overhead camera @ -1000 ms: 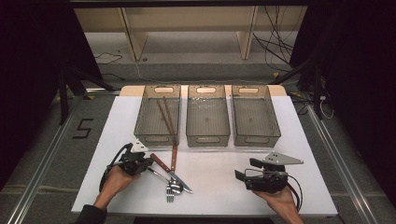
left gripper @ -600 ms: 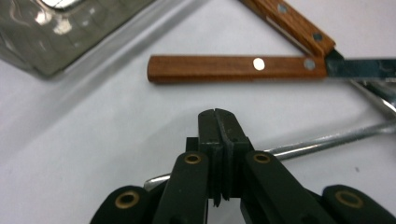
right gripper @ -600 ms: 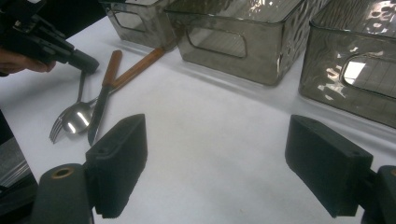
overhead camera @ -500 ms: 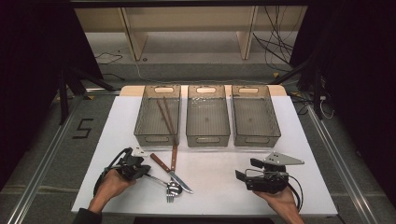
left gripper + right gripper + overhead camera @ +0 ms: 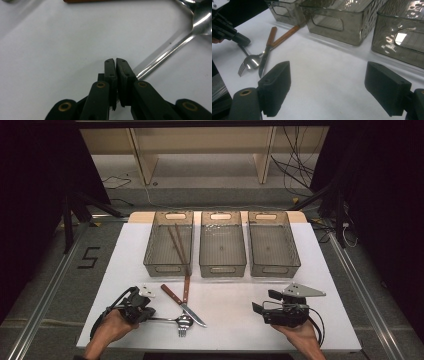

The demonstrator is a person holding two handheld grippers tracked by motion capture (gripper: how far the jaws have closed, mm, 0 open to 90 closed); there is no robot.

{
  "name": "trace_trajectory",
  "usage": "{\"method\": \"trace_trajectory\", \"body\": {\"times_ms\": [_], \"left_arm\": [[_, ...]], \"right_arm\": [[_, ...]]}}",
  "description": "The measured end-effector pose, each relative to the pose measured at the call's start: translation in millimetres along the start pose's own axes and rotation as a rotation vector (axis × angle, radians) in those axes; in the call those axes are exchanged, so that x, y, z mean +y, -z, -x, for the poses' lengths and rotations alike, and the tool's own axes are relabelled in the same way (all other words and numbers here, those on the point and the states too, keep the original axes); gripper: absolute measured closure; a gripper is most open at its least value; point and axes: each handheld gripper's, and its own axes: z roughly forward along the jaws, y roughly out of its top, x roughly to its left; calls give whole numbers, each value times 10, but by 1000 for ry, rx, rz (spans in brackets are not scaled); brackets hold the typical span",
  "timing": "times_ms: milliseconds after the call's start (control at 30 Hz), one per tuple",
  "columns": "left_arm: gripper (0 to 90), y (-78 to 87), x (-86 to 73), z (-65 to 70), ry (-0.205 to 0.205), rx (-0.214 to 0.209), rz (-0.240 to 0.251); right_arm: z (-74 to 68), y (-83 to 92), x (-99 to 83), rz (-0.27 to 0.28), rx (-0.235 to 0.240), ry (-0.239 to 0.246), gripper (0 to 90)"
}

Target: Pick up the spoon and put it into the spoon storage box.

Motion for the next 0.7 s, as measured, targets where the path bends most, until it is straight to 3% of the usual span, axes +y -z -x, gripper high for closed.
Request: {"method": "trace_trajectory", "body": {"times_ms": [333,500,700], "left_arm": [[857,54,-62,71,-29,-37,-48],[793,96,-21,68,-34,-34,-28],[473,203,66,94,-68,-54,1]], "right_arm": [[5,1,4,-1,-5,-7,219],[4,5,7,2,-6,-7,220],[4,10,9,4,-6,-10,219]]}}
